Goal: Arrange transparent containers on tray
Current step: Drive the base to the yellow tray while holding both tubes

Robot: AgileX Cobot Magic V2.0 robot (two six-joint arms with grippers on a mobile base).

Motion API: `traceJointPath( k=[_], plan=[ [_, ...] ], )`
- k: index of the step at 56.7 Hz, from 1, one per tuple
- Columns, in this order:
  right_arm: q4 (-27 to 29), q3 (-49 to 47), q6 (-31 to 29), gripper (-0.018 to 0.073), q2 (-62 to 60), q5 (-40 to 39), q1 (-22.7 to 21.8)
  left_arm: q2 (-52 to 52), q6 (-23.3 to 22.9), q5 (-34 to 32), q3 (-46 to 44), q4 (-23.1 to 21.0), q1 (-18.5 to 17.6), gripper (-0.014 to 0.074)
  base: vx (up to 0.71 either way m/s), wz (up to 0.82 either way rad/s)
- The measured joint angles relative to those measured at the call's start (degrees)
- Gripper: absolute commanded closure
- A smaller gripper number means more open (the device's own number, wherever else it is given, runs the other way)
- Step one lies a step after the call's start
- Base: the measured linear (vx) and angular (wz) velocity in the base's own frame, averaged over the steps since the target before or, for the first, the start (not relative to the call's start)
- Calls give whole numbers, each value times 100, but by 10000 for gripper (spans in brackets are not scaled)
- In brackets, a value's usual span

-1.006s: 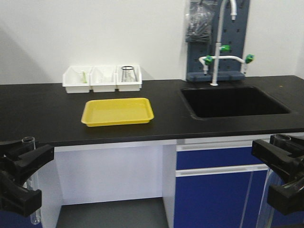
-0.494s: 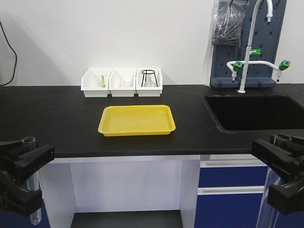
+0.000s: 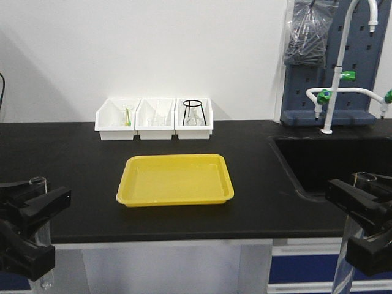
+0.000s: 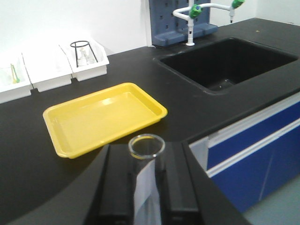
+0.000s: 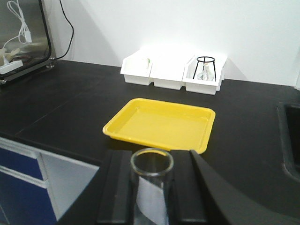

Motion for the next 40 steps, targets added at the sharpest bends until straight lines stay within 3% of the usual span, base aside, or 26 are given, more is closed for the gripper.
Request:
traceJointPath(
  k=[40],
  plan=[
    [0, 0, 0, 571, 0, 0, 0, 0, 0, 0, 0, 0, 0, 600, 38, 6]
  ],
)
